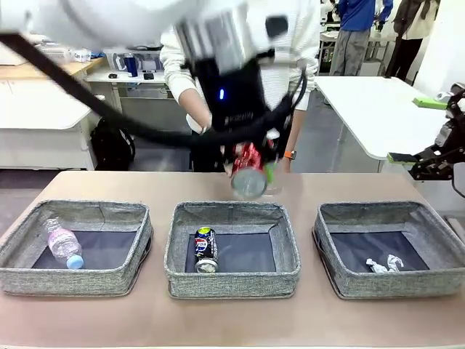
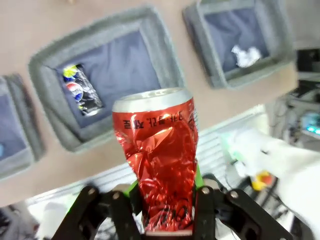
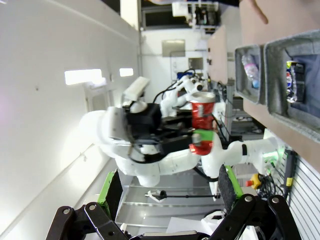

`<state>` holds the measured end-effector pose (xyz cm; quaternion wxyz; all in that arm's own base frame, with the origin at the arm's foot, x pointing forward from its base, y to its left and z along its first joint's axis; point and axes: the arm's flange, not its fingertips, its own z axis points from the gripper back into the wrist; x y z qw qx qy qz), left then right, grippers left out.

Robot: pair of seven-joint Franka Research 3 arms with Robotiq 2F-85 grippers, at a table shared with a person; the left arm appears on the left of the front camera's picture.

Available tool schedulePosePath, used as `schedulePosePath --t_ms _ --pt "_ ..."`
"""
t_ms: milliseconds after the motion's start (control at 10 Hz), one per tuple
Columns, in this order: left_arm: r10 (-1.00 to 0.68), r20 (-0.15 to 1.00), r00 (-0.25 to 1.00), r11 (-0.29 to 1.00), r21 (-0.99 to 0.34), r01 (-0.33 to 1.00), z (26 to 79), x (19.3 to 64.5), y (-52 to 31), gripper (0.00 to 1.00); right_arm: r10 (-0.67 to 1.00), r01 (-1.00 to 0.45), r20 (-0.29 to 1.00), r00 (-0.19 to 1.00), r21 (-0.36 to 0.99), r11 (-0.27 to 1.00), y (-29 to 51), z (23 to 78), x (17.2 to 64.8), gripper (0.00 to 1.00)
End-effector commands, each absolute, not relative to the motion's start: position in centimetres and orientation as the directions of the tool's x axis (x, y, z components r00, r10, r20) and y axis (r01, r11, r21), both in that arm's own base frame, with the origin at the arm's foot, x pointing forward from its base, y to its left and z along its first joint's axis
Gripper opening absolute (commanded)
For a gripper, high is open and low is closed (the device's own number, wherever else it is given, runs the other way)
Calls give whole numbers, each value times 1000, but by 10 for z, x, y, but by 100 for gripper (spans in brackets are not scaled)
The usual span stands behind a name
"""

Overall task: Sort the waste into the appropriate baskets.
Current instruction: Place the picked waste into the Fabric basket indicated by the person.

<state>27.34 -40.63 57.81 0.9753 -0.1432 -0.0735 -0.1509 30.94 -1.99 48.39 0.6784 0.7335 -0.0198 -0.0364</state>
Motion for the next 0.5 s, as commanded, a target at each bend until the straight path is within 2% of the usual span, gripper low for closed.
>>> schedulePosePath --t_ms 0,400 --pt "-196 256 946 946 -205 252 545 279 -414 31 -73 11 -17 997 996 -85 -21 486 309 100" --pt "-40 309 950 980 -175 98 524 314 -418 31 -73 11 -17 997 996 -85 -21 486 309 100"
